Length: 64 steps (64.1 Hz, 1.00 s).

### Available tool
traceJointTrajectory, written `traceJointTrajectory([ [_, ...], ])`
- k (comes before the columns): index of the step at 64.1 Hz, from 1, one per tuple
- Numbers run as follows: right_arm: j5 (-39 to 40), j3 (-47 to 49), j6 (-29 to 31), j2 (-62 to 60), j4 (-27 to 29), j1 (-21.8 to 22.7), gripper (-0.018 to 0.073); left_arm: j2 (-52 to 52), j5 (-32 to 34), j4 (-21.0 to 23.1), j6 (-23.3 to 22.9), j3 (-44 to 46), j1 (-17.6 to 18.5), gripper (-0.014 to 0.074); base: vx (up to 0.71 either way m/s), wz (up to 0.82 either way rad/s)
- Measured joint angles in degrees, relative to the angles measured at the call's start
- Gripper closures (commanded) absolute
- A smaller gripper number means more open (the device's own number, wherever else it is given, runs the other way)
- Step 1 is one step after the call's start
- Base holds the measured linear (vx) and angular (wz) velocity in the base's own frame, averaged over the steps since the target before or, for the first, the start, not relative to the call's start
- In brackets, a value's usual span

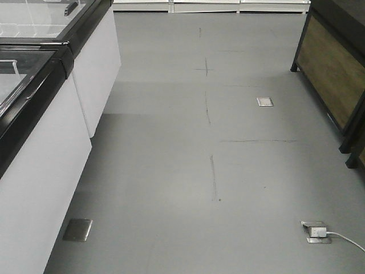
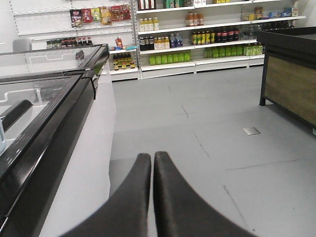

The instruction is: Left arm holds basket, right arm returns cookies

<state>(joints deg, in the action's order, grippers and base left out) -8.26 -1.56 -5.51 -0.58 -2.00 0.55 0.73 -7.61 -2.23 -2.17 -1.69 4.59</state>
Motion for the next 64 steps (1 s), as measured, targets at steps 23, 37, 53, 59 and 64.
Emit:
traceJointTrajectory([
  [23,0.00,0.00,0.00,0.00,0.00,0.00,0.0567,0.00,0.00,0.00,0.00,0.00,0.00,0.0603,0.00,0.00],
  [37,0.00,0.00,0.00,0.00,0.00,0.00,0.0567,0.00,0.00,0.00,0.00,0.00,0.00,0.0603,0.00,0.00],
  [53,0.00,0.00,0.00,0.00,0.00,0.00,0.0567,0.00,0.11,0.00,0.00,0.00,0.00,0.0603,0.00,0.00],
  [59,0.00,0.00,0.00,0.00,0.00,0.00,0.0567,0.00,0.83,0.05,0.00,0.00,0.00,0.0603,0.00,0.00],
  [64,0.00,0.00,0.00,0.00,0.00,0.00,0.0567,0.00,2.81,0.05,-0.06,0.10,0.00,0.0603,0.00,0.00],
])
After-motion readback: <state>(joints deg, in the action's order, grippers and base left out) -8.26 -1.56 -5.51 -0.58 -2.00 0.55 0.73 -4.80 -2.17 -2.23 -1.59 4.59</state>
